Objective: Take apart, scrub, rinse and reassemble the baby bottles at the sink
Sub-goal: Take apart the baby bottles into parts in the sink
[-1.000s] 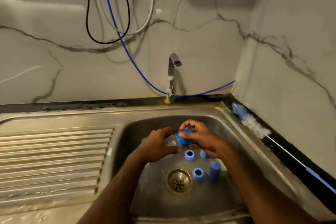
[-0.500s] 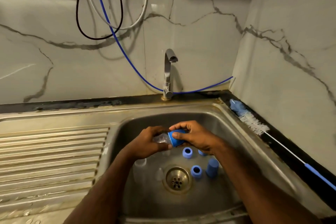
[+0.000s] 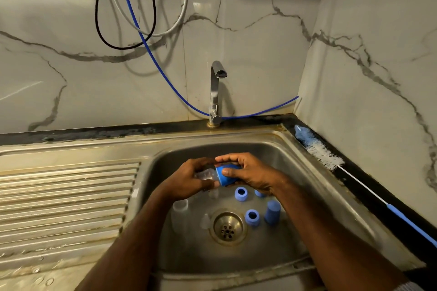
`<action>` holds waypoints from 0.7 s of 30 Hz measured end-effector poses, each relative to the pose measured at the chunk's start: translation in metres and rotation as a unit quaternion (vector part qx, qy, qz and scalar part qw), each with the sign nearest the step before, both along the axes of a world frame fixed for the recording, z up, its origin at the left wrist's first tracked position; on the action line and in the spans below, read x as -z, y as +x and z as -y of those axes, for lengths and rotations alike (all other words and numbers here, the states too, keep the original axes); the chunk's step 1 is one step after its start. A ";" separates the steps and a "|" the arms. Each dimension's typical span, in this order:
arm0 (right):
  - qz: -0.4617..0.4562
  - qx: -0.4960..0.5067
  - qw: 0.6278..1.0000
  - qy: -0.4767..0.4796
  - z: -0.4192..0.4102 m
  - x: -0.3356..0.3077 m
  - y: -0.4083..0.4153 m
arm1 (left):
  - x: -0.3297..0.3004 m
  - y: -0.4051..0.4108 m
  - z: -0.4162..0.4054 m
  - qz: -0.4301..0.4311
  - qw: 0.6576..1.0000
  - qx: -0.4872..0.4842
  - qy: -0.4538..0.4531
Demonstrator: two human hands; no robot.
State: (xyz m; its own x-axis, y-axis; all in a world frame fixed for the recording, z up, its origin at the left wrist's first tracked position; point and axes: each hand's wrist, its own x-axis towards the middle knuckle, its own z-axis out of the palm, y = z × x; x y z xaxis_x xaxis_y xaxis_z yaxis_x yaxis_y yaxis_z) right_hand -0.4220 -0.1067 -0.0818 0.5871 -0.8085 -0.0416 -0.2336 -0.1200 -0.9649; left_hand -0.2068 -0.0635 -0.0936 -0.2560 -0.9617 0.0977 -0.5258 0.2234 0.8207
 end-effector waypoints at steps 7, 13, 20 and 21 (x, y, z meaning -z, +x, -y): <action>0.015 0.009 1.000 -0.026 0.002 -0.004 -0.002 | -0.006 0.004 -0.001 0.013 1.000 0.001 -0.025; 0.030 0.020 0.999 -0.033 0.003 -0.006 -0.002 | -0.005 0.003 0.001 -0.007 0.999 -0.020 -0.025; 0.020 0.015 0.998 -0.063 0.013 -0.004 -0.016 | -0.001 0.011 0.000 -0.040 0.999 0.005 0.033; 0.030 0.025 0.997 -0.070 0.015 -0.005 -0.022 | 0.000 0.015 -0.002 -0.047 0.998 0.007 0.045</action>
State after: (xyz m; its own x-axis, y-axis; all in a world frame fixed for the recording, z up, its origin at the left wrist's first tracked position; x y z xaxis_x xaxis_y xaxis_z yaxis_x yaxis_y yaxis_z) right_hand -0.4443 -0.1222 -0.0771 0.5447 -0.8317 0.1075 -0.1852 -0.2443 -0.9518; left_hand -0.1923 -0.0618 -0.0934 -0.2626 -0.9642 0.0359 -0.4425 0.1534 0.8835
